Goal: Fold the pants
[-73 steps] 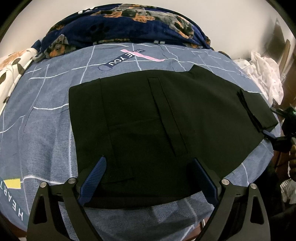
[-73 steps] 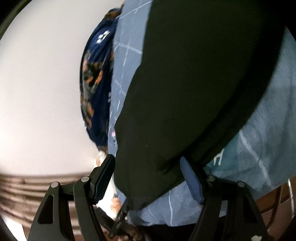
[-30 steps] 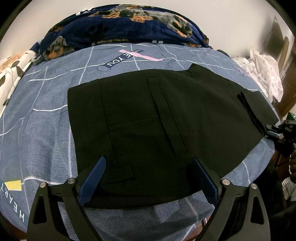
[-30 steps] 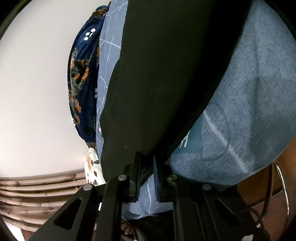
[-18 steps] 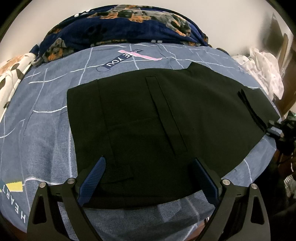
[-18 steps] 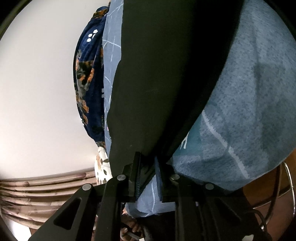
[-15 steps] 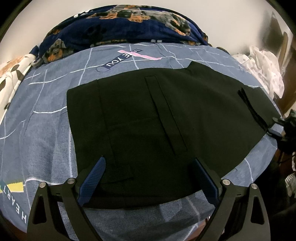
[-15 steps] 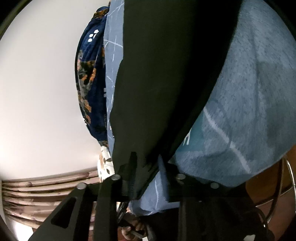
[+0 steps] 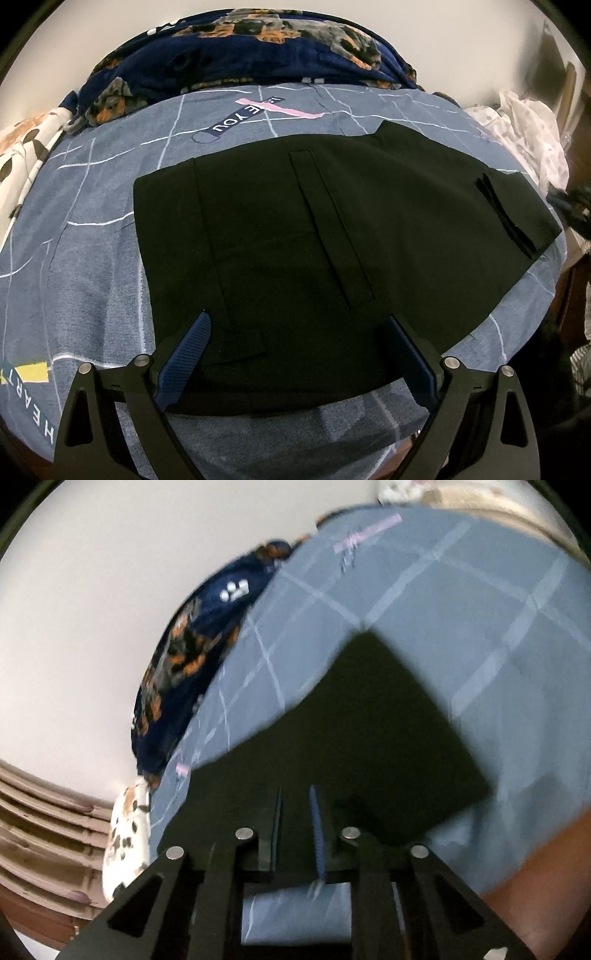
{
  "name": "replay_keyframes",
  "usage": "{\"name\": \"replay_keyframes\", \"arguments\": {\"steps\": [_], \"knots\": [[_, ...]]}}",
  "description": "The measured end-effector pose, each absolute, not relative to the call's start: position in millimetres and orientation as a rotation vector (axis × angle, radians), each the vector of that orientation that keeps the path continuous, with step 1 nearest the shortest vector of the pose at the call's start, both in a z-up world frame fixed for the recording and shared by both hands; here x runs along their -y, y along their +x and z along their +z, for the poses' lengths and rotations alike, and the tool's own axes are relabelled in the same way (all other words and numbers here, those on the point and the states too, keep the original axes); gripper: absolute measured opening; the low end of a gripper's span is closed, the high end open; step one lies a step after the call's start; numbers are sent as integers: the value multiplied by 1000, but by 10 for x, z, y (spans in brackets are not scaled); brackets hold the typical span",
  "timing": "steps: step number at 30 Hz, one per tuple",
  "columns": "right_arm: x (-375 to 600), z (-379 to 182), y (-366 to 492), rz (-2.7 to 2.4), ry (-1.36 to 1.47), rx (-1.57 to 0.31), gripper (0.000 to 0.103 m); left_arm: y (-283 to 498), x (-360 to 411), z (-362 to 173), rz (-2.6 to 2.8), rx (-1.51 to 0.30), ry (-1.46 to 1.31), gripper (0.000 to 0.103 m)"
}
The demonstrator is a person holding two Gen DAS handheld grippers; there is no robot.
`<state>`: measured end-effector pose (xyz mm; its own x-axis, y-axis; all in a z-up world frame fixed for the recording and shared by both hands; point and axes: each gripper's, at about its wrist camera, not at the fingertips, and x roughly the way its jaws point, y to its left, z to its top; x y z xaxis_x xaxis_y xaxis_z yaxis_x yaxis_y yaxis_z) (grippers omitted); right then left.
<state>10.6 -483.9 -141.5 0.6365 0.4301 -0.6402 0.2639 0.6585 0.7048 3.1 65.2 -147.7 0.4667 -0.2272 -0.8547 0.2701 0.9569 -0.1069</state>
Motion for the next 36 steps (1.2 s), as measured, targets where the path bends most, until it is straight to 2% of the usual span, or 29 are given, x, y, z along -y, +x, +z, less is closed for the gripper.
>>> {"name": "replay_keyframes", "arguments": {"steps": [7,9,10,11,16,17,20,24,27,30,32,36], "knots": [[5176,-1677,611,41,827,-986,14,34,-636,-1496,-298,-1045,65,95],[5231,-1770,641,11,832,-1000,9,35,-638,-1501,-298,-1047,64,95],[5238,-1820,633,-3,843,-1003,1,33,-635,-1500,-298,-1046,64,95],[5273,-1862,614,-5,863,-996,0,33,-631,-1503,-299,-1047,65,96],[5285,-1822,575,12,864,-974,0,19,-602,-1517,-299,-1046,78,98],[5289,-1789,572,20,868,-960,8,15,-603,-1518,-299,-1046,78,98],[5296,-1681,608,28,860,-927,9,14,-597,-1518,-299,-1047,75,98],[5359,-1711,712,25,877,-937,9,10,-591,-1519,-300,-1048,76,98],[5428,-1826,754,8,905,-965,0,10,-592,-1517,-300,-1048,73,98],[5496,-1865,695,23,963,-949,0,11,-593,-1515,-299,-1050,76,98],[5512,-1789,565,39,976,-900,10,10,-599,-1514,-302,-1052,72,98],[5407,-1629,142,75,903,-869,10,14,-611,-1513,-305,-1050,70,99]]}}
